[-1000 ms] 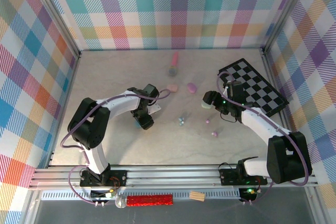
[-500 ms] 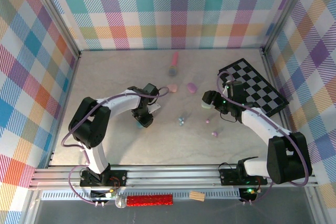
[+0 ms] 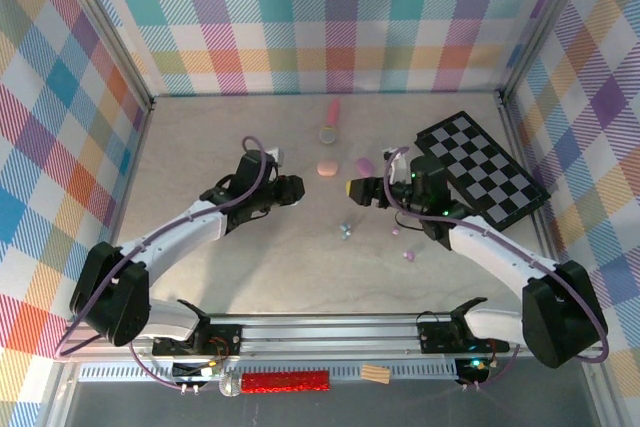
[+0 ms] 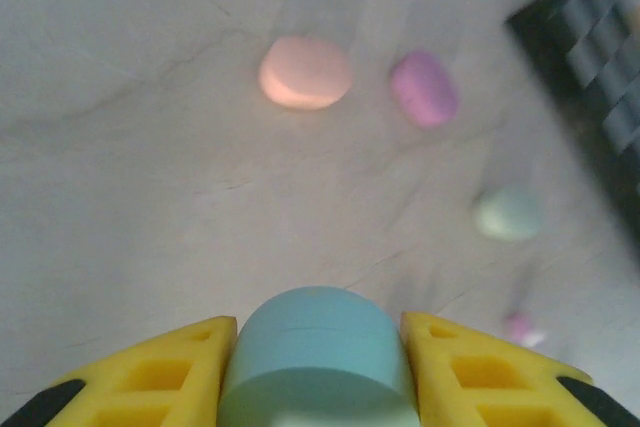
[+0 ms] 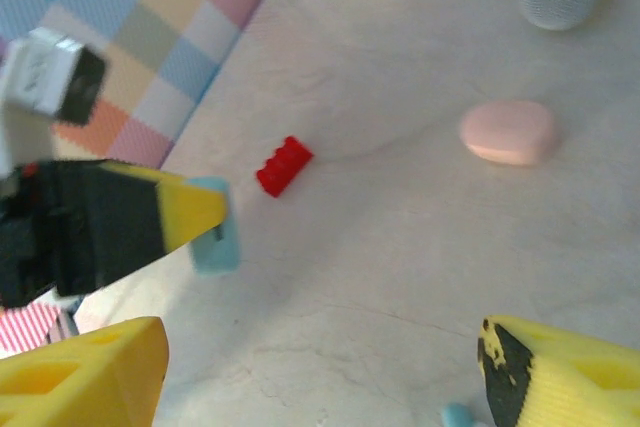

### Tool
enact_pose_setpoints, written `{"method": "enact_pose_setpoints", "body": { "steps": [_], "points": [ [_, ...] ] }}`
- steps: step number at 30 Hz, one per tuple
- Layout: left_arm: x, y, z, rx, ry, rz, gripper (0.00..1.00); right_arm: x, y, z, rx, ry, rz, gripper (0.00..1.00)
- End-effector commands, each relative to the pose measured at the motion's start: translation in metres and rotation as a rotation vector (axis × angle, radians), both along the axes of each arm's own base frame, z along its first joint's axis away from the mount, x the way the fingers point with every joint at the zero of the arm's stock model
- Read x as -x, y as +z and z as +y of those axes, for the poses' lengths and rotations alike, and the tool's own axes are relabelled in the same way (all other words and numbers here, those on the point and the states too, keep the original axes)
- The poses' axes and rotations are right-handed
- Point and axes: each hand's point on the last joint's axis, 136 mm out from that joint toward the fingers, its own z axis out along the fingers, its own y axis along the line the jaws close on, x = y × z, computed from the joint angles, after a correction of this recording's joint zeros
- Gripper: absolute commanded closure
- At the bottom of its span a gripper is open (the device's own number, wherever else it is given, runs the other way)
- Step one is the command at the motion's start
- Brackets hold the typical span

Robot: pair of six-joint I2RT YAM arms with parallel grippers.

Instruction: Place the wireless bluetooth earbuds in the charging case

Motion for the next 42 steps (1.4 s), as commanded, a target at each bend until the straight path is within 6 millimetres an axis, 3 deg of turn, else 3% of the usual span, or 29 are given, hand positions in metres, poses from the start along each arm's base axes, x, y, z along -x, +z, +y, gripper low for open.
{"method": "enact_pose_setpoints", "body": {
  "steps": [1, 7, 11, 20, 26, 33, 37, 39, 42],
  "points": [
    [-0.009, 0.034, -0.020, 0.429, 0.200, 0.068, 0.65, 0.015, 0.033, 0.025, -0.033, 0.117, -0.234, 0.18],
    [-0.007, 0.047, -0.030, 0.732, 0.359, 0.152, 0.66, 0.032, 0.042, 0.051, -0.053, 0.216, -0.378, 0.17],
    [-0.008, 0.056, -0.043, 0.841, 0.362, 0.189, 0.67, 0.029, 0.038, 0.061, -0.057, 0.237, -0.384, 0.17],
    [-0.004, 0.045, -0.061, 0.948, 0.361, 0.272, 0.69, 0.011, 0.027, 0.076, -0.056, 0.228, -0.369, 0.20],
    [0.000, 0.046, -0.064, 0.951, 0.344, 0.284, 0.69, -0.005, 0.022, 0.079, -0.012, 0.197, -0.378, 0.29],
    [0.001, 0.044, -0.062, 0.947, 0.349, 0.280, 0.69, -0.007, 0.019, 0.085, -0.014, 0.232, -0.363, 0.60],
    [0.000, 0.050, -0.064, 0.958, 0.334, 0.274, 0.69, -0.006, 0.015, 0.086, -0.004, 0.249, -0.344, 0.70],
    [0.000, 0.050, -0.065, 0.956, 0.331, 0.273, 0.69, -0.005, 0.015, 0.087, -0.003, 0.256, -0.338, 0.71],
    [-0.001, 0.054, -0.068, 0.963, 0.314, 0.271, 0.68, -0.005, 0.013, 0.088, -0.002, 0.270, -0.325, 0.61]
  ]
}}
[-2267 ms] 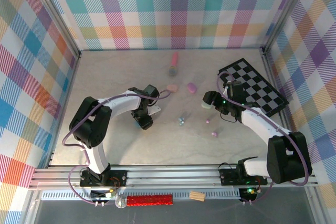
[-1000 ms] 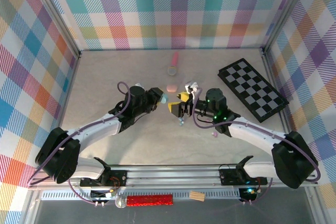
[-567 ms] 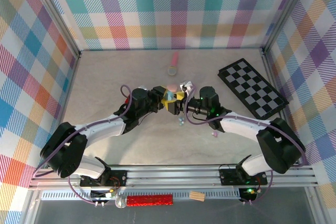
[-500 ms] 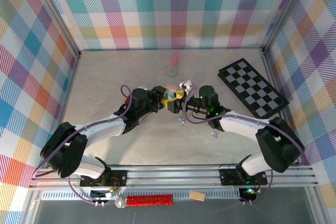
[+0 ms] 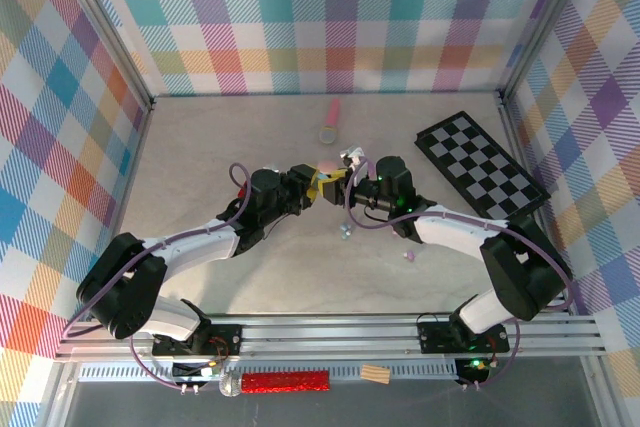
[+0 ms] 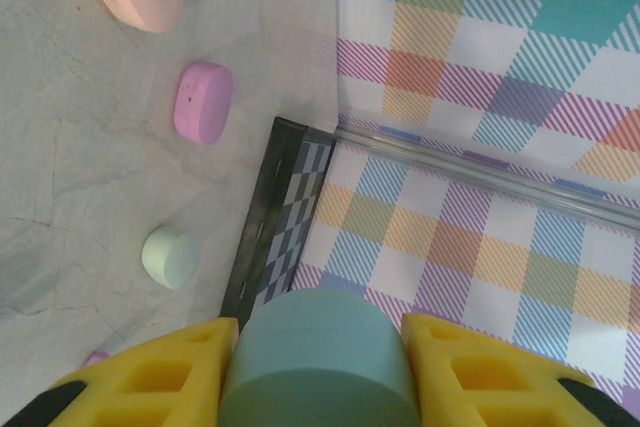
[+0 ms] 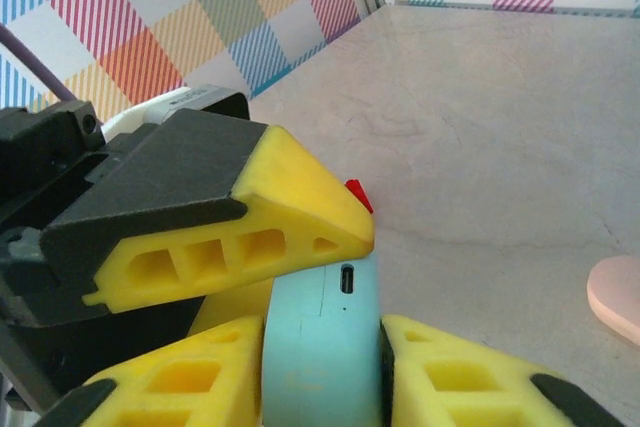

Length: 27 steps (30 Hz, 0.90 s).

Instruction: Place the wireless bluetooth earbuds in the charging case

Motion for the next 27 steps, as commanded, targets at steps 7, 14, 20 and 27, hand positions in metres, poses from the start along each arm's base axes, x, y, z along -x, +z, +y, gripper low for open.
{"method": "enact_pose_setpoints", "body": {
  "steps": [7, 14, 20, 27],
  "points": [
    [0.003, 0.027, -0.013, 0.068, -0.049, -0.068, 0.68, 0.005, 0.015, 0.013, -0.045, 0.084, -0.004, 0.63],
    [0.004, 0.033, -0.011, 0.074, -0.047, -0.082, 0.68, 0.003, 0.008, 0.013, -0.040, 0.086, 0.015, 0.60],
    [0.005, 0.034, -0.010, 0.051, -0.050, -0.103, 0.67, 0.001, 0.003, 0.012, -0.037, 0.078, 0.032, 0.58],
    [0.005, 0.035, -0.007, 0.030, -0.044, -0.120, 0.65, 0.004, 0.013, 0.009, -0.049, 0.077, 0.024, 0.78]
  ]
}}
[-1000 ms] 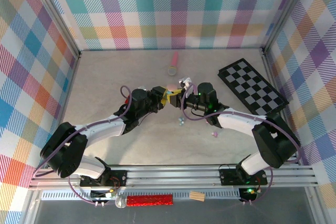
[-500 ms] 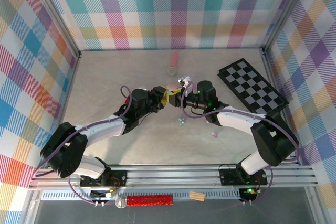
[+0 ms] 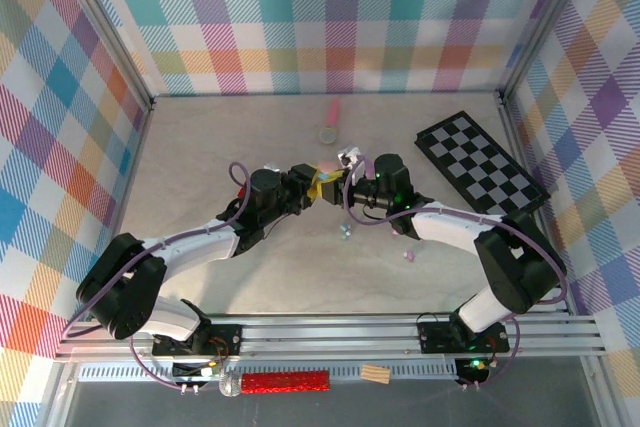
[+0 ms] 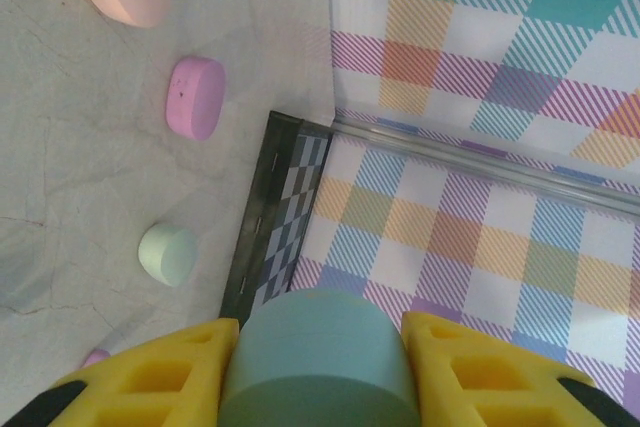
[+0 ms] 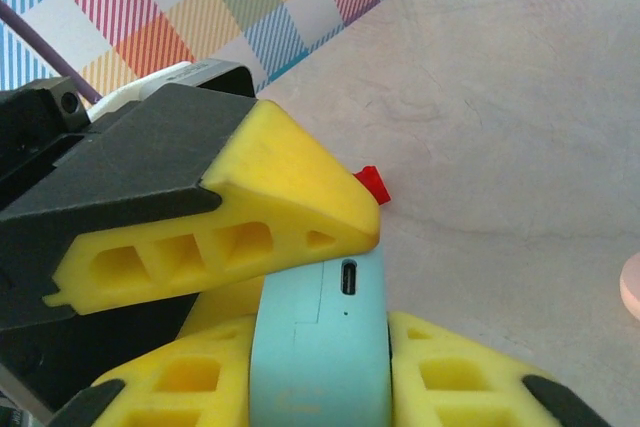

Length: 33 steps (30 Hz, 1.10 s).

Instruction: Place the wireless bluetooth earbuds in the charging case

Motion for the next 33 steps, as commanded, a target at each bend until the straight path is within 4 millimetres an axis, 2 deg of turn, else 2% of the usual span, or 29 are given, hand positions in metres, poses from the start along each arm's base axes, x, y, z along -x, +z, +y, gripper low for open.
{"method": "enact_pose_setpoints", "body": {
  "steps": [1, 4, 7, 8, 9, 11, 15, 21, 24, 28, 33],
  "points": [
    [0.004, 0.033, -0.006, 0.031, -0.034, -0.102, 0.60, 0.006, 0.023, 0.004, -0.047, 0.033, -0.008, 0.81],
    [0.001, 0.043, -0.004, -0.010, -0.029, -0.182, 0.41, 0.007, 0.033, -0.001, -0.057, 0.017, 0.000, 0.85],
    [-0.002, 0.052, 0.006, -0.165, -0.018, -0.319, 0.11, 0.006, 0.039, -0.012, -0.078, -0.015, 0.066, 0.89],
    [-0.003, 0.057, 0.011, -0.236, -0.007, -0.384, 0.03, 0.004, 0.041, -0.017, -0.093, -0.024, 0.102, 0.90],
    [-0.004, 0.062, 0.015, -0.303, -0.003, -0.450, 0.00, 0.004, 0.042, -0.021, -0.100, -0.031, 0.136, 0.91],
    [-0.006, 0.074, 0.022, -0.456, -0.004, -0.584, 0.00, 0.004, 0.044, -0.032, -0.119, -0.039, 0.207, 0.92],
    [-0.002, 0.092, 0.016, -0.738, -0.114, -0.859, 0.00, 0.009, 0.055, -0.051, -0.165, -0.029, 0.345, 0.95],
    [0.015, 0.104, 0.002, -0.948, -0.274, -1.187, 0.00, 0.018, 0.089, -0.077, -0.279, 0.031, 0.519, 0.99],
    [0.030, 0.102, -0.007, -0.921, -0.394, -1.345, 0.00, 0.023, 0.105, -0.086, -0.315, 0.064, 0.594, 1.00],
    [0.044, 0.106, -0.006, -0.846, -0.424, -1.523, 0.00, 0.032, 0.119, -0.090, -0.341, 0.144, 0.660, 1.00],
    [0.062, 0.106, -0.016, -0.766, -0.519, -1.696, 0.10, 0.042, 0.128, -0.086, -0.382, 0.267, 0.814, 1.00]
  ]
}}
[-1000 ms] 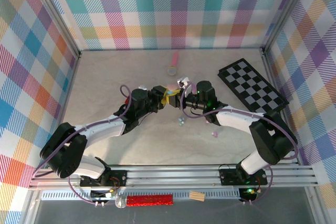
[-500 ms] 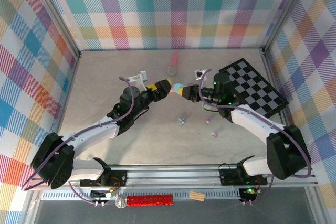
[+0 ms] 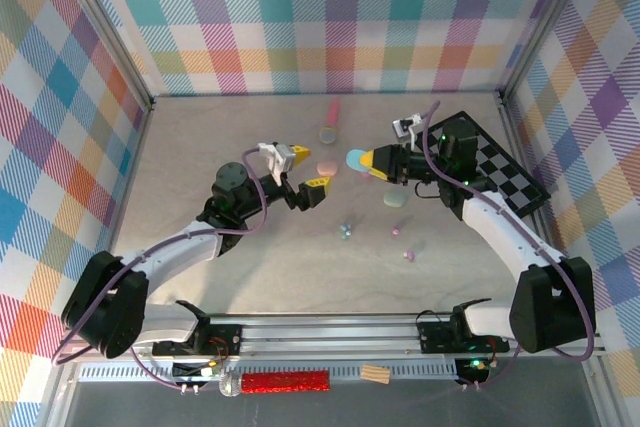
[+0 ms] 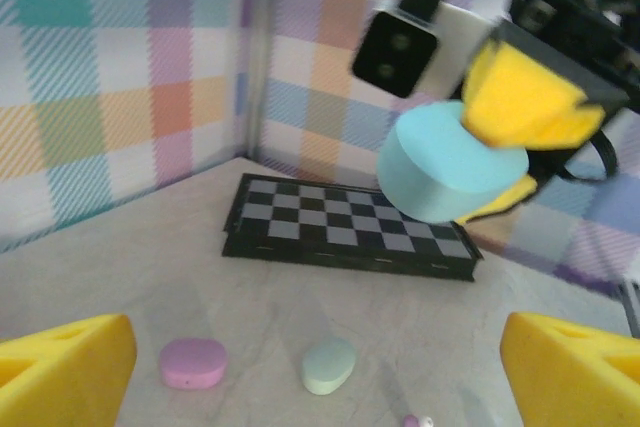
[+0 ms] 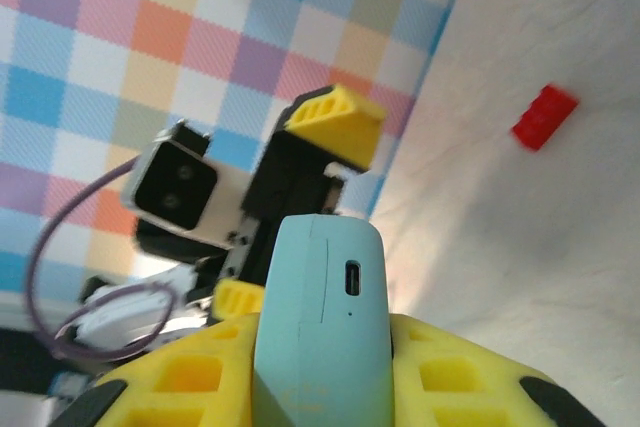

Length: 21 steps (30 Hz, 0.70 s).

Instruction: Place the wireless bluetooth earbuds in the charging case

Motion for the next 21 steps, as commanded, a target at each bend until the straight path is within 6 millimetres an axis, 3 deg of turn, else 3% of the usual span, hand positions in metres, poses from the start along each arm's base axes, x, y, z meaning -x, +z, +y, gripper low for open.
{"method": "enact_pose_setpoints", "body": {
  "steps": [1, 10, 16, 21],
  "points": [
    [0.028, 0.018, -0.013, 0.001, -0.194, -0.188, 0.11, 0.016, 0.018, 0.004, -0.069, 0.139, 0.100, 1.00],
    [0.038, 0.023, -0.028, 0.023, -0.343, -0.239, 0.16, 0.013, 0.025, 0.018, -0.134, 0.216, 0.164, 1.00],
    [0.038, 0.040, -0.033, 0.103, -0.388, -0.267, 0.34, 0.013, 0.028, 0.033, -0.162, 0.257, 0.194, 1.00],
    [0.042, 0.048, -0.032, 0.146, -0.410, -0.307, 0.39, 0.016, 0.029, 0.041, -0.172, 0.281, 0.215, 1.00]
  ]
}}
